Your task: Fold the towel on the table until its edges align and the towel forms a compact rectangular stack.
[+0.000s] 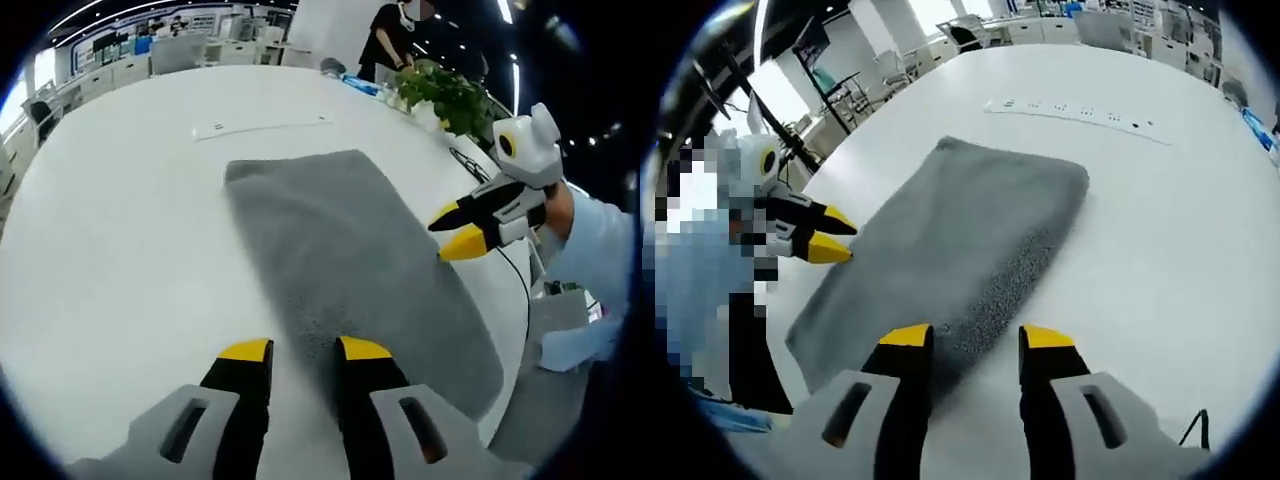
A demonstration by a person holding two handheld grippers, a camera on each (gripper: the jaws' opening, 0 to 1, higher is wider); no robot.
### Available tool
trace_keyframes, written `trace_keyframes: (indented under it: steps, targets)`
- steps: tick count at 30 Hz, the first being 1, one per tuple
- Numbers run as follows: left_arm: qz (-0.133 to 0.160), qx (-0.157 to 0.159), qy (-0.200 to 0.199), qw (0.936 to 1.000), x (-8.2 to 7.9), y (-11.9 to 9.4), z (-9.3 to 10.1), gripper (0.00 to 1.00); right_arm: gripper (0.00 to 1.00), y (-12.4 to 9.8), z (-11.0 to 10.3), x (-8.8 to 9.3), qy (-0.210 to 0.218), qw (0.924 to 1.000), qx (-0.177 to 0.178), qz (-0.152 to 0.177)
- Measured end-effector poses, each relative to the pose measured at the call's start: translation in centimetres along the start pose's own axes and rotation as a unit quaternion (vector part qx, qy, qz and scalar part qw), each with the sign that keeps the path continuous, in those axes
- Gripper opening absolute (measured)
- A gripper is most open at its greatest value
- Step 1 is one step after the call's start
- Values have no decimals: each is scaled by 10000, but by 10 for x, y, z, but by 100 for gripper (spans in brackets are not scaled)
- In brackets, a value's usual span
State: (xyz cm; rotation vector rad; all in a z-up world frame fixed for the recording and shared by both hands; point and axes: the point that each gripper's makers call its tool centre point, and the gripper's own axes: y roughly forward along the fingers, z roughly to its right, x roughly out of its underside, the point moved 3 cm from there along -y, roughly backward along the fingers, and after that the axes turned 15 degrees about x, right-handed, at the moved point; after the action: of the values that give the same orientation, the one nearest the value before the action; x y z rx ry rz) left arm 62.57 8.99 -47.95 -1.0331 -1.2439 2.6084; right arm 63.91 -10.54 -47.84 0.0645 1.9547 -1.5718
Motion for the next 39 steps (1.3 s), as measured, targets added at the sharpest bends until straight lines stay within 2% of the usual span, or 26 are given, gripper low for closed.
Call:
trace_keyframes:
  steps: [5, 12, 19, 23, 25, 27, 31, 35, 39]
  targets:
    - [-85, -10, -23, 10000, 0, 7, -10, 22, 29, 4, -3, 3, -46, 9999, 22, -97]
    - [-141, -68, -76, 9998, 2, 11, -2, 17, 20, 6, -3, 6, -117, 9997, 14, -207]
    - [-248, -114, 35, 9996, 2, 16, -7, 9, 16, 10, -6, 10, -161, 9994, 36, -289]
    - [-300, -164, 67, 9994, 4, 15, 2, 5, 10, 13, -9, 9, -207, 9992, 79, -346]
    - [-288, -193, 41, 9994, 5, 14, 4, 4, 7, 15, -9, 7, -217, 9991, 86, -362]
    - [-281, -200, 54, 9994, 3, 15, -3, 3, 5, 15, -10, 8, -186, 9991, 80, -374]
    - [-266, -267, 50, 9993, 3, 15, 0, 2, 2, 15, -8, 8, -164, 9991, 36, -380]
    - [-256, -283, -55, 9993, 4, 17, 7, 2, 2, 13, -4, 7, -306, 9987, 74, -404]
    - [-177, -260, -247, 9992, 1, 26, 5, 2, 2, 12, 6, 5, -460, 9979, 161, -424]
